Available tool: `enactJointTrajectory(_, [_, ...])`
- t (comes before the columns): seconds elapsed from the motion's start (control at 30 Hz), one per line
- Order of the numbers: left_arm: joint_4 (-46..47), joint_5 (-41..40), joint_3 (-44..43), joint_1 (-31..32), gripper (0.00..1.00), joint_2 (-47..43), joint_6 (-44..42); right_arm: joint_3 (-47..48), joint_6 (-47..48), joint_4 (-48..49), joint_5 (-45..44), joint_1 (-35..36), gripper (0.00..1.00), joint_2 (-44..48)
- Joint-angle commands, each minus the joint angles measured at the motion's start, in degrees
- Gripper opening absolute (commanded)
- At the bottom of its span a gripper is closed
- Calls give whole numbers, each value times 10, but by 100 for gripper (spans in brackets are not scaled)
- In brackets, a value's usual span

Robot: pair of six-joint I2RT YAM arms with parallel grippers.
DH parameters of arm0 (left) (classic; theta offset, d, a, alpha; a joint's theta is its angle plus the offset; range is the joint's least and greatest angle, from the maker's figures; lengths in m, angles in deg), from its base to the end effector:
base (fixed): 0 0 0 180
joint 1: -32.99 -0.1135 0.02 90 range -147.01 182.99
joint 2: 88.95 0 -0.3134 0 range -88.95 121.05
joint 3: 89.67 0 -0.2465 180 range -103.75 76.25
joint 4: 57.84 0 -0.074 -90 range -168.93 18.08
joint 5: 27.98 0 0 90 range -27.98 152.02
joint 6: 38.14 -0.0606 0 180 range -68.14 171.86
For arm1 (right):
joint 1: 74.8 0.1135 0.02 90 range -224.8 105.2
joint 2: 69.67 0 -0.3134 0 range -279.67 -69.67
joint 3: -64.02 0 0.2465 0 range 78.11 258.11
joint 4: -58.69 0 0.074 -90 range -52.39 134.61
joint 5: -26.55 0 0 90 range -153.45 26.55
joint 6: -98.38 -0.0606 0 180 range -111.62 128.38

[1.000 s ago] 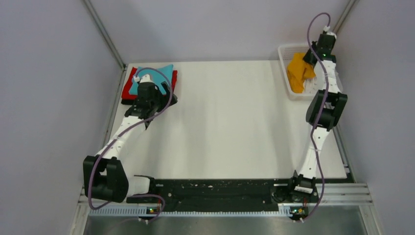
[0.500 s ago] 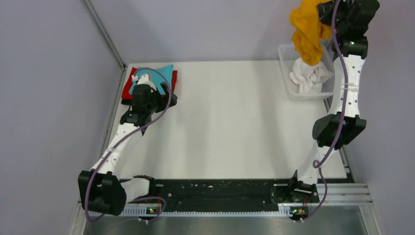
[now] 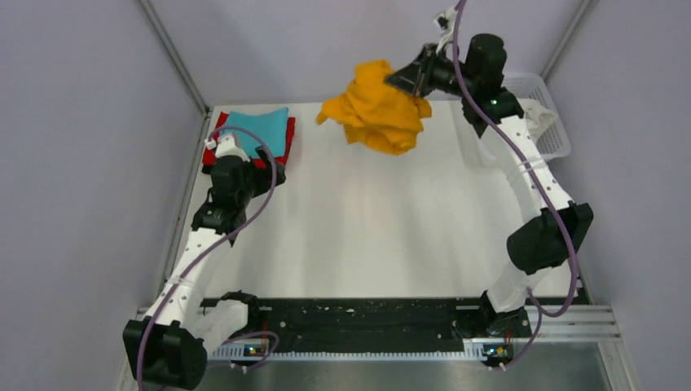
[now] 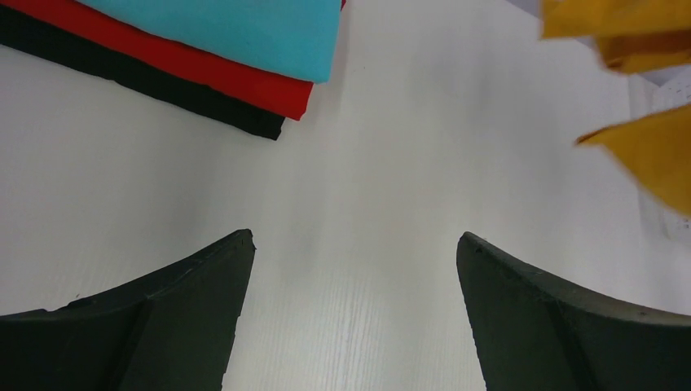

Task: Fold and stack the t-shirts
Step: Move the tshirt to the center of the board

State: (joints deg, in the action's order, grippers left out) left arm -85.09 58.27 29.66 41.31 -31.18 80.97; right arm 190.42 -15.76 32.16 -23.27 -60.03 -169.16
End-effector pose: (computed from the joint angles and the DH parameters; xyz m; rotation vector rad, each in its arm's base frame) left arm 0.2198 -0.0281 0.3356 -0.4048 1.9713 -0.3540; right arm 0.3882 0.1428 0.5350 -0.4474 1.6102 1.0667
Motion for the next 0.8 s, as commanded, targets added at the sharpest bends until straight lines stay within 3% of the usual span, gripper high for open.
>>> enactJointTrajectory(0.0, [2,-27,-4,1,99,-30,8,-173,-28,53,14,-8,7,66])
enactJointTrajectory(0.03, [-1,-27,-2,1,99,-31,10,-219,-18,45,-23,-12,14,76])
enactJointTrajectory(0.13, [-10,-27,5,1,99,-18,21,-306,11,-25,-198,-29,69,80])
enactJointTrajectory(0.17, [-14,-21,7,1,99,-9,23,-325,23,-47,-261,-32,83,79])
enactJointTrajectory(0.2, [-20,-9,8,1,99,2,24,-342,34,-66,-312,-32,90,80])
enactJointTrajectory(0.37, [-57,25,10,1,99,64,35,-443,52,-80,-416,-30,97,132])
enactJointTrajectory(0.53, [-101,32,16,1,99,116,67,-535,70,-81,-422,1,97,186])
enactJointTrajectory(0.77, [-54,70,25,1,99,167,71,-614,32,-38,-450,23,97,224])
